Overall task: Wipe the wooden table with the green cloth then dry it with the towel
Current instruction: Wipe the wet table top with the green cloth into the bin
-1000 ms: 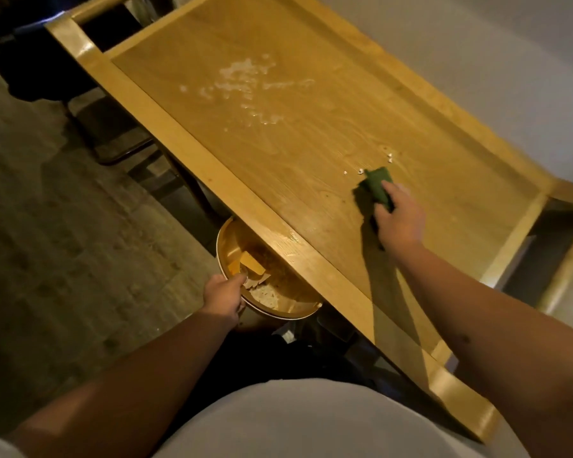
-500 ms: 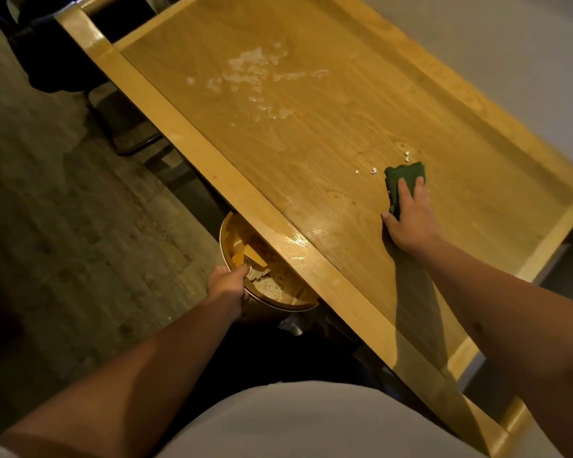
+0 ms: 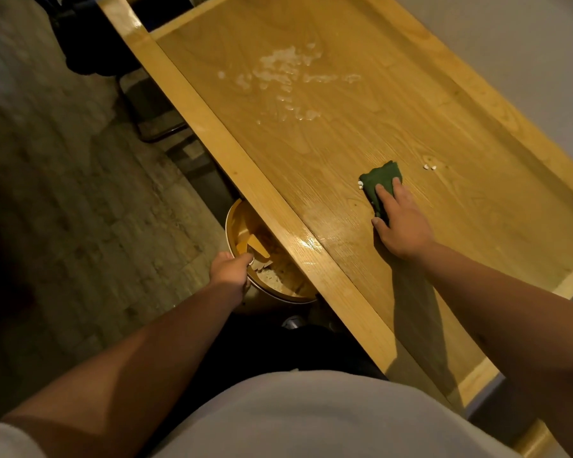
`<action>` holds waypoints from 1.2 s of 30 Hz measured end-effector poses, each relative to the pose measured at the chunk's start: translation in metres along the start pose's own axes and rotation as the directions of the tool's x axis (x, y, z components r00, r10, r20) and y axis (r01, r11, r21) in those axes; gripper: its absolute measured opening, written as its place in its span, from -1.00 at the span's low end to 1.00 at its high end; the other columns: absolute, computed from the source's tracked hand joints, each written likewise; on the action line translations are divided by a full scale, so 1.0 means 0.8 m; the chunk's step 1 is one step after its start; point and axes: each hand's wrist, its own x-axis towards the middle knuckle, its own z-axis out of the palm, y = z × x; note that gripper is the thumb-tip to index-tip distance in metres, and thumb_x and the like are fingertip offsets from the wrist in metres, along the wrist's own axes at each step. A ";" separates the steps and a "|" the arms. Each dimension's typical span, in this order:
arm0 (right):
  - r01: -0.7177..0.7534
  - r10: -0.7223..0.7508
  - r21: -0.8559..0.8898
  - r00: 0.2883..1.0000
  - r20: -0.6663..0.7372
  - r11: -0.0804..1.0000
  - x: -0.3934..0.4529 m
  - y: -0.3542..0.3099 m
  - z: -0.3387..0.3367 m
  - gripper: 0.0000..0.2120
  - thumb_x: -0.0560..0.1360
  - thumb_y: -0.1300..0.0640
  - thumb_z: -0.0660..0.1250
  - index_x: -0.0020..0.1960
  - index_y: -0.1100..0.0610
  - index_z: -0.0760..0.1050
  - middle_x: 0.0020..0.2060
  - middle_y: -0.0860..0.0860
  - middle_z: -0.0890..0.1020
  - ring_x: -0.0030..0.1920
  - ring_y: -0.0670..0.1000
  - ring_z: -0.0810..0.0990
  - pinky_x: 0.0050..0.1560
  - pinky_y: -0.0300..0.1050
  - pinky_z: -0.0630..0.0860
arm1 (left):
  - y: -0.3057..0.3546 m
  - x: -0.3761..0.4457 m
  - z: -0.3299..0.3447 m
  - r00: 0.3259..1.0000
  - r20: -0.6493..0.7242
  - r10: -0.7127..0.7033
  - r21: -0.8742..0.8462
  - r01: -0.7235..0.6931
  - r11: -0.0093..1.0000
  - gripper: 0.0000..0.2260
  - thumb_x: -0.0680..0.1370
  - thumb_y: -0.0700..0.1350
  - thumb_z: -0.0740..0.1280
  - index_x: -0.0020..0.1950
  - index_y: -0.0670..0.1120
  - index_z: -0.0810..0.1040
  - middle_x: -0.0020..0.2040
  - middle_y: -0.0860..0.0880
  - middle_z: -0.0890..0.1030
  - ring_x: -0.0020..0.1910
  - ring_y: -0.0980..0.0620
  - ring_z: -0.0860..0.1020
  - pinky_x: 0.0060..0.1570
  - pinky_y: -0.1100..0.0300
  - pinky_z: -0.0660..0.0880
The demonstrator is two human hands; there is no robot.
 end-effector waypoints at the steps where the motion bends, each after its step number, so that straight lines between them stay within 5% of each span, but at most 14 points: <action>1: 0.025 -0.025 -0.001 1.000 0.006 1.000 0.002 -0.005 0.001 -0.35 0.62 0.02 0.24 0.60 0.02 0.01 0.59 0.13 -0.06 0.58 0.17 -0.07 0.54 0.09 0.00 | 0.001 0.001 0.000 1.000 -0.003 0.009 -0.007 -0.009 1.000 -0.82 0.48 -0.19 0.43 -0.16 -0.10 0.42 -0.30 -0.16 0.53 -0.46 -0.07 0.50 -0.49 0.19 0.39; 5: 0.095 -0.095 0.009 0.995 0.008 0.995 0.003 -0.029 0.012 -0.37 0.62 0.06 0.24 0.59 0.02 0.04 0.59 0.13 -0.04 0.58 0.16 -0.07 0.52 0.04 -0.01 | 0.002 0.002 -0.001 0.998 -0.030 0.048 0.011 -0.048 0.999 -0.84 0.46 -0.19 0.44 -0.14 -0.08 0.45 -0.20 -0.14 0.58 -0.21 -0.11 0.59 -0.27 0.11 0.48; 15: 0.220 -0.221 0.036 0.975 0.026 0.975 -0.009 -0.094 0.047 -0.41 0.61 0.06 0.23 0.58 0.03 0.10 0.59 0.13 0.00 0.57 0.16 -0.04 0.50 0.00 0.01 | -0.002 -0.005 -0.002 0.999 -0.016 0.040 0.046 -0.040 0.998 -0.85 0.45 -0.19 0.45 -0.14 -0.10 0.47 -0.19 -0.16 0.59 -0.21 -0.11 0.59 -0.29 0.15 0.49; 20: 0.228 -0.229 0.041 0.973 0.031 0.973 -0.016 -0.123 0.062 -0.41 0.59 0.10 0.25 0.57 0.05 0.15 0.58 0.16 0.06 0.57 0.19 0.00 0.52 0.07 0.08 | 0.000 -0.009 -0.003 1.000 0.011 -0.012 0.106 0.011 0.994 -0.82 0.46 -0.12 0.45 -0.02 -0.09 0.50 -0.06 -0.18 0.61 -0.05 -0.18 0.61 0.03 -0.10 0.61; 26: 0.204 -0.207 0.075 0.978 0.023 0.976 -0.033 -0.155 0.071 -0.44 0.54 0.14 0.30 0.52 0.04 0.26 0.57 0.12 0.15 0.56 0.17 0.07 0.44 0.08 0.23 | 0.006 -0.015 -0.005 1.000 0.005 -0.025 0.146 0.024 0.989 -0.80 0.48 -0.12 0.44 0.03 -0.10 0.48 -0.01 -0.21 0.62 -0.04 -0.20 0.62 -0.10 -0.04 0.59; 36: 0.136 -0.141 0.166 0.990 0.019 0.977 -0.057 -0.194 0.085 -0.44 0.50 0.25 0.33 0.47 0.01 0.34 0.56 0.05 0.21 0.56 0.09 0.10 0.43 0.04 0.27 | 0.015 -0.014 -0.027 0.992 0.112 -0.065 0.154 0.047 0.987 -0.73 0.47 -0.10 0.44 0.11 -0.10 0.48 0.01 -0.21 0.62 -0.03 -0.22 0.65 -0.01 -0.16 0.64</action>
